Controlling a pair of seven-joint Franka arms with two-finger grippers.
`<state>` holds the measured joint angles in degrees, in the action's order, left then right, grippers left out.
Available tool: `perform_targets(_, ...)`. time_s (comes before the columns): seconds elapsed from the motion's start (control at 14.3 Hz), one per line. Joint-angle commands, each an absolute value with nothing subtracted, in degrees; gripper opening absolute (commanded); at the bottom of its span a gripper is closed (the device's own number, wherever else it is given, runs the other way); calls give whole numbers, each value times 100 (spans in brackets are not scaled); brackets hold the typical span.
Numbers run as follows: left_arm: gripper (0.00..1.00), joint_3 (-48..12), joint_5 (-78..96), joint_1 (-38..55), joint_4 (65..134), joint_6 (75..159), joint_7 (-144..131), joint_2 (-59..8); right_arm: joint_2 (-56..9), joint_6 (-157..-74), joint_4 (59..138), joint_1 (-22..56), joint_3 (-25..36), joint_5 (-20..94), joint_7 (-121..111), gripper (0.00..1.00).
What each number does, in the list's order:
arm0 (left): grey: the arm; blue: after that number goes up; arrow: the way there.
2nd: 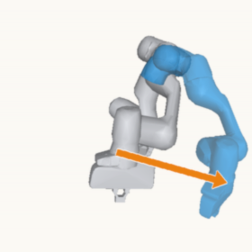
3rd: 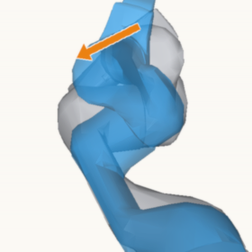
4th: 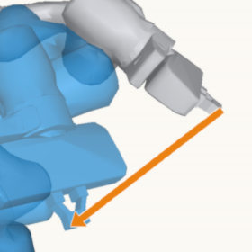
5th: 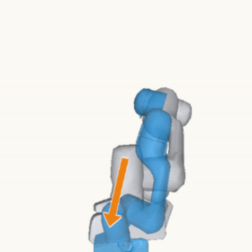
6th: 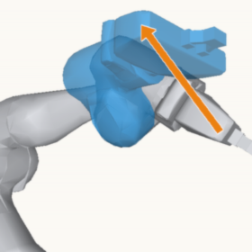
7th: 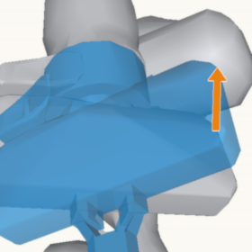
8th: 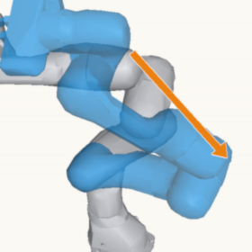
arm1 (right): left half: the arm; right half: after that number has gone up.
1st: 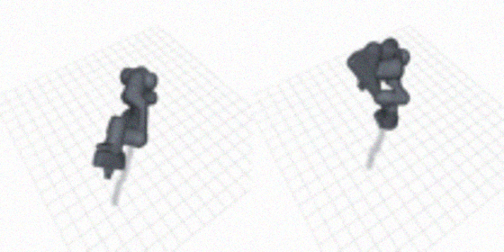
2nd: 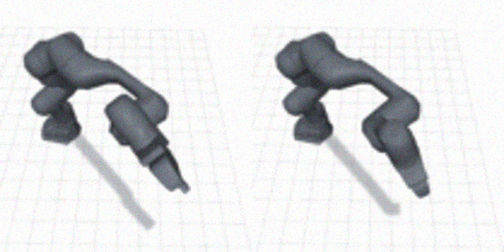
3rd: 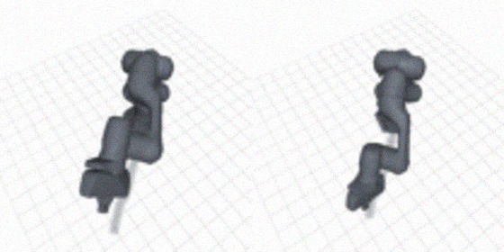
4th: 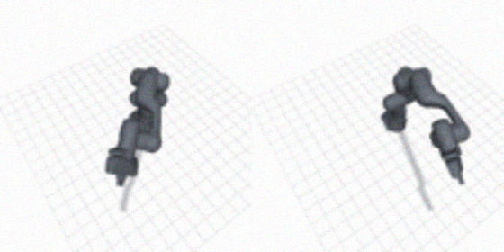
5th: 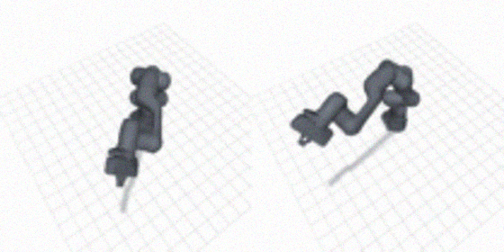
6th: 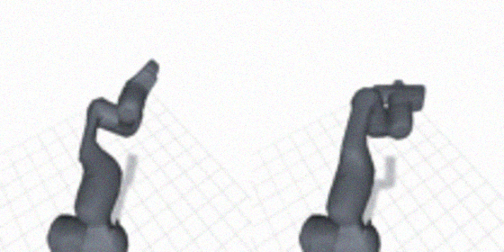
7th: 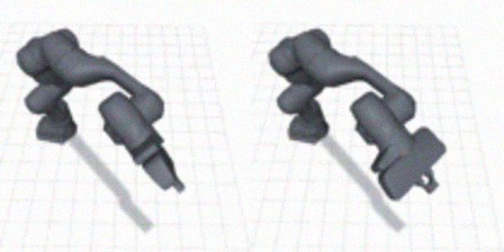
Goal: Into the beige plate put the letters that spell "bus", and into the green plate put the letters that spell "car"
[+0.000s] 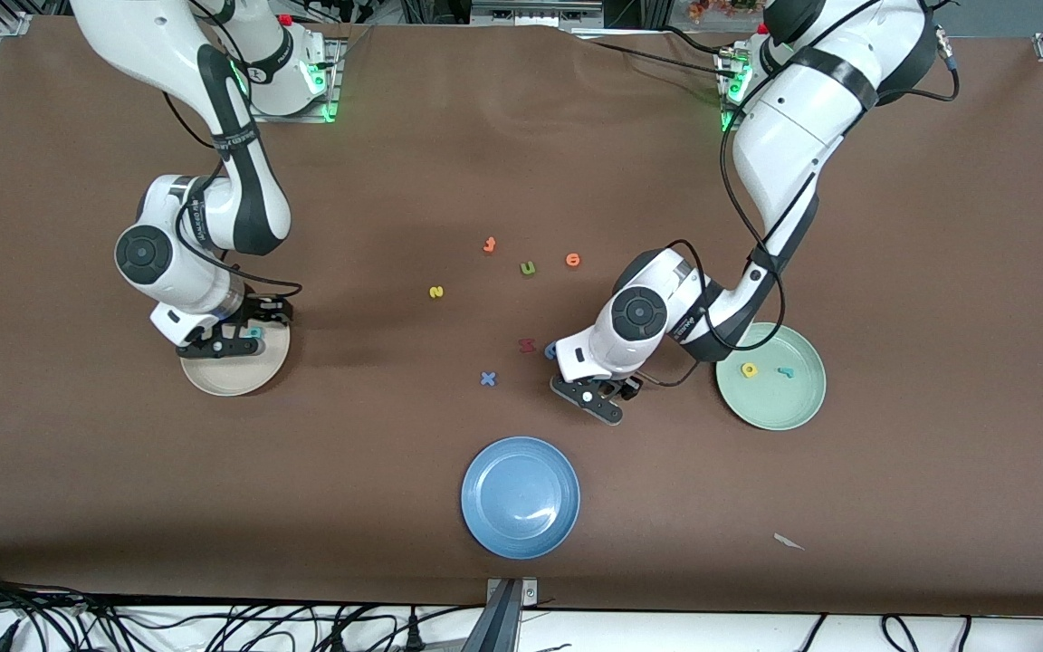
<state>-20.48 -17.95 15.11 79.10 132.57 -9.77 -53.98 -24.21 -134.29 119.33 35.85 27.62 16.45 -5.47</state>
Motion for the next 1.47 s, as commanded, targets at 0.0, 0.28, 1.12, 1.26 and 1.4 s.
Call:
perform_targets(0.0, 6, -2030, -2004, 1530, 7761, 13236, -1046, -5511, -2312, -13166, 11769, 3682, 2506, 1828, 277, 99)
perform_targets(0.28, 6, -2030, -1995, 1424, 7769, 13061, -915, -5336, -2364, -13674, 11804, 3962, 1812, 1828, 1658, 99)
perform_targets(1.12, 11, -2074, -1951, -352, 8050, 11153, 1468, -4675, -3190, -14897, 11751, 5414, 1758, 1828, 3410, 92)
perform_targets(1.26, 19, -2030, -1986, -378, 8121, 11162, 1468, -4702, -3190, -14889, 11751, 5414, 1723, 1837, 3454, 81)
perform_targets(1.4, 78, -2039, -1986, -474, 8112, 11171, 1477, -4693, -3208, -14889, 11751, 5423, 1688, 1837, 3524, 79)
